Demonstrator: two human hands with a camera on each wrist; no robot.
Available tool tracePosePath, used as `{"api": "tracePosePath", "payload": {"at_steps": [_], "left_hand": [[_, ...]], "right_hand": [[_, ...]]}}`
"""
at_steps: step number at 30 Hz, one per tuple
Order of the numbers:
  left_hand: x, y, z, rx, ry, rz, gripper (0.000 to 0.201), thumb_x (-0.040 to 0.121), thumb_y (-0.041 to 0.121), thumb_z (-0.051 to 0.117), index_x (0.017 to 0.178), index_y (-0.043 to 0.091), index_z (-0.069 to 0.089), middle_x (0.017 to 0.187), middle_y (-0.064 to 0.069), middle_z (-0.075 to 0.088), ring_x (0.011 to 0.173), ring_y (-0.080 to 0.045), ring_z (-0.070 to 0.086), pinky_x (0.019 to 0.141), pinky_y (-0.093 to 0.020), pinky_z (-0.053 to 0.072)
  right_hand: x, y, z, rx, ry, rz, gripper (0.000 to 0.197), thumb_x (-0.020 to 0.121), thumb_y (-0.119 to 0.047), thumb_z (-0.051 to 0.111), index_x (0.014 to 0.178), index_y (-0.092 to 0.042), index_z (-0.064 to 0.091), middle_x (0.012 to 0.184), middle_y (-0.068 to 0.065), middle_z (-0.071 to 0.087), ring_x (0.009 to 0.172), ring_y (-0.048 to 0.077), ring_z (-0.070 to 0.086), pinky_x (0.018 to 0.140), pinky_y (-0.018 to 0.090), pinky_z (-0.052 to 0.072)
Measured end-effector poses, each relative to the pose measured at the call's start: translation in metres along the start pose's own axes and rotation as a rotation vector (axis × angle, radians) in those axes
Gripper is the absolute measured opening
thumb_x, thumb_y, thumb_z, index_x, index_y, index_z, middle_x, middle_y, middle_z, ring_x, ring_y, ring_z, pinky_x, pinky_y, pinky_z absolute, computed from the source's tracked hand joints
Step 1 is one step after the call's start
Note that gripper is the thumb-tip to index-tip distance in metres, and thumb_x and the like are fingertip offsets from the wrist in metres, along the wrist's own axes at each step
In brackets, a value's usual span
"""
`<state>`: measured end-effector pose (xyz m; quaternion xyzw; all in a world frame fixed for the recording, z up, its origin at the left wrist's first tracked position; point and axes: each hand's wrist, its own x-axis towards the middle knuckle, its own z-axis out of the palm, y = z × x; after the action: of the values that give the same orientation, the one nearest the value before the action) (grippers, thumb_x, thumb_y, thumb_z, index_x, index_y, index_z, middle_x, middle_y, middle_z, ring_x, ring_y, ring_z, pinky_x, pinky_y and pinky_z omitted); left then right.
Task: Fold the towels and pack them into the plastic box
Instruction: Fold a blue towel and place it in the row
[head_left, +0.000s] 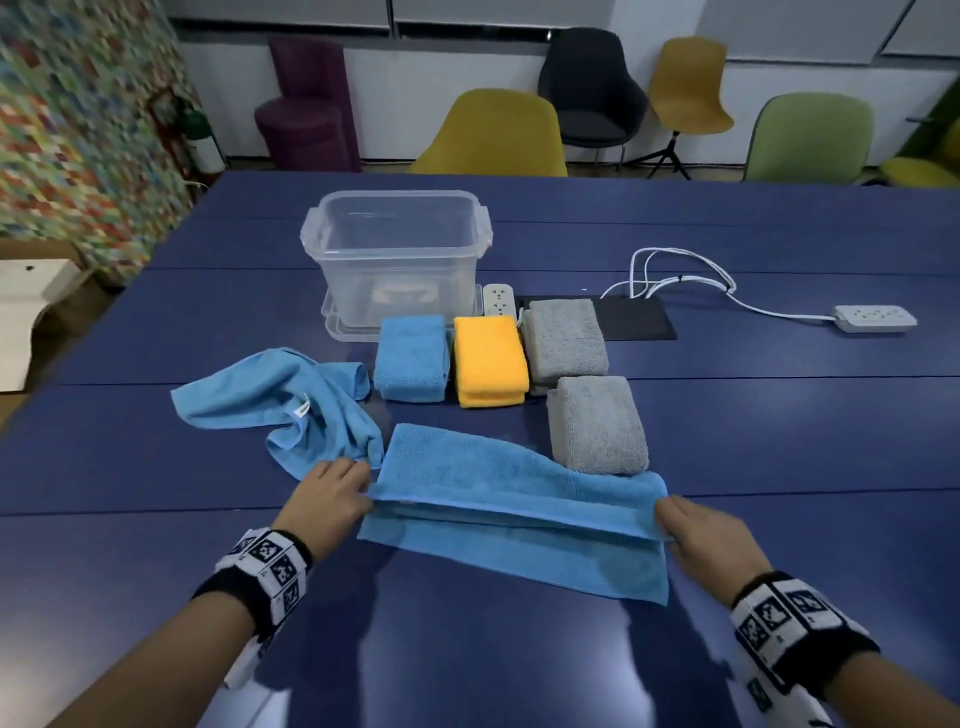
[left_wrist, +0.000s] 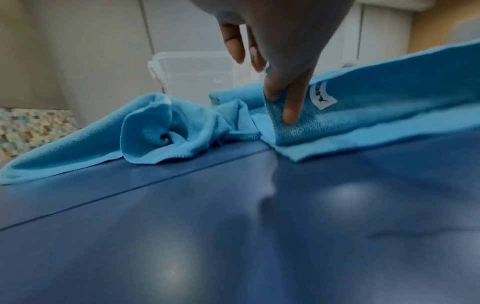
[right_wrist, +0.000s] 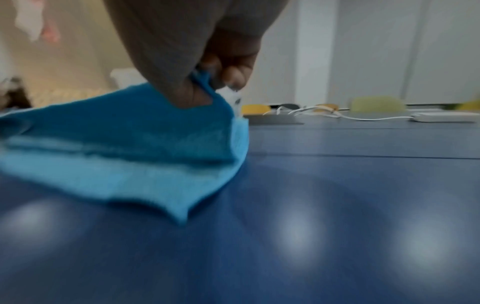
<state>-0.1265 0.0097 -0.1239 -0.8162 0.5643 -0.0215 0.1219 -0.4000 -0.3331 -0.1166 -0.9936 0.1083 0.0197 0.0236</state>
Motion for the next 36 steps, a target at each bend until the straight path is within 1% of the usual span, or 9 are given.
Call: {"api": "tracePosePath", "payload": {"at_steps": [4, 7, 11, 15, 21, 24, 27, 32, 36], "left_hand": [[-0.001, 0.007, 0.020, 0.059, -0.036, 0.086, 0.018, 0.043, 0.023, 0.080, 0.055, 0.023, 0.066, 0.072, 0.003, 0.053, 0.071, -0.018, 0.033, 0.063, -0.029, 0.023], [-0.006, 0.009, 0.029, -0.034, -0.060, 0.107, 0.025, 0.050, 0.043, 0.077, 0.068, 0.028, 0.071, 0.080, 0.005, 0.059, 0.076, -0.014, 0.047, 0.066, -0.029, 0.025], [-0.006, 0.008, 0.033, -0.124, -0.095, 0.051, 0.034, 0.044, 0.038, 0.086, 0.074, 0.029, 0.071, 0.082, 0.005, 0.066, 0.064, -0.015, 0.063, 0.066, -0.028, 0.025], [-0.002, 0.014, 0.038, -0.099, 0.009, 0.045, 0.025, 0.065, 0.024, 0.045, 0.071, 0.023, 0.069, 0.088, -0.001, 0.069, 0.060, -0.017, 0.064, 0.065, -0.029, 0.024], [0.006, 0.013, 0.039, -0.116, 0.139, -0.015, 0.034, 0.071, 0.028, 0.039, 0.060, 0.021, 0.070, 0.077, 0.005, 0.071, 0.059, -0.017, 0.065, 0.063, -0.029, 0.025], [0.009, 0.007, 0.029, -0.218, 0.232, -0.083, 0.033, 0.075, 0.032, 0.040, 0.065, 0.023, 0.070, 0.073, 0.009, 0.068, 0.061, -0.015, 0.064, 0.064, -0.027, 0.026], [0.010, 0.000, 0.020, -0.297, 0.339, -0.175, 0.035, 0.079, 0.037, 0.039, 0.070, 0.023, 0.070, 0.074, 0.012, 0.067, 0.067, -0.012, 0.064, 0.065, -0.024, 0.039], [0.017, -0.012, 0.004, -0.680, 0.585, -0.333, 0.038, 0.082, 0.041, 0.047, 0.076, 0.013, 0.072, 0.080, 0.010, 0.067, 0.081, -0.006, 0.051, 0.077, -0.020, 0.041], [0.020, -0.022, -0.032, -0.808, 0.841, -0.381, 0.027, 0.082, 0.040, 0.053, 0.080, 0.021, 0.070, 0.089, 0.038, 0.058, 0.089, 0.012, 0.052, 0.086, -0.008, 0.034]], "right_hand": [[-0.014, -0.014, 0.020, -0.064, -0.080, -0.189, 0.046, 0.044, -0.012, 0.062, 0.071, -0.025, 0.027, 0.065, -0.009, 0.039, 0.037, 0.011, 0.038, 0.041, 0.021, 0.003], [-0.025, -0.009, 0.038, -0.105, -0.141, -0.252, 0.021, 0.055, -0.020, 0.057, 0.071, -0.031, 0.048, 0.085, -0.010, 0.039, 0.050, 0.008, 0.052, 0.040, 0.017, 0.022], [-0.031, -0.002, 0.050, -0.044, -0.178, -0.167, 0.030, 0.061, -0.049, 0.055, 0.086, -0.032, 0.056, 0.092, -0.009, 0.060, 0.064, 0.010, 0.063, 0.051, 0.020, 0.049], [-0.026, -0.007, 0.050, -0.038, -0.143, -0.057, 0.051, 0.044, -0.038, 0.076, 0.086, -0.026, 0.049, 0.081, -0.007, 0.067, 0.061, 0.014, 0.063, 0.050, 0.024, 0.049], [-0.019, -0.003, 0.061, -0.220, 0.055, -0.096, 0.030, 0.063, -0.018, 0.034, 0.075, -0.022, 0.062, 0.073, 0.000, 0.069, 0.054, 0.019, 0.062, 0.046, 0.026, 0.046], [-0.017, 0.002, 0.052, -0.208, 0.193, -0.089, 0.025, 0.064, -0.016, 0.037, 0.057, -0.017, 0.061, 0.060, -0.001, 0.061, 0.047, 0.019, 0.054, 0.055, 0.028, 0.032], [-0.014, 0.009, 0.030, -0.089, 0.254, -0.052, 0.016, 0.066, -0.019, 0.040, 0.064, -0.019, 0.055, 0.060, -0.005, 0.056, 0.058, 0.014, 0.046, 0.059, 0.028, 0.022], [-0.001, 0.023, -0.002, 0.220, 0.464, 0.046, 0.013, 0.079, -0.026, 0.041, 0.089, -0.031, 0.047, 0.071, -0.001, 0.060, 0.072, 0.012, 0.046, 0.065, 0.023, 0.031], [0.008, 0.021, -0.050, 0.321, 0.689, 0.134, 0.032, 0.086, -0.030, 0.042, 0.090, -0.008, 0.066, 0.079, 0.007, 0.062, 0.078, 0.015, 0.046, 0.071, 0.020, 0.036]]}}
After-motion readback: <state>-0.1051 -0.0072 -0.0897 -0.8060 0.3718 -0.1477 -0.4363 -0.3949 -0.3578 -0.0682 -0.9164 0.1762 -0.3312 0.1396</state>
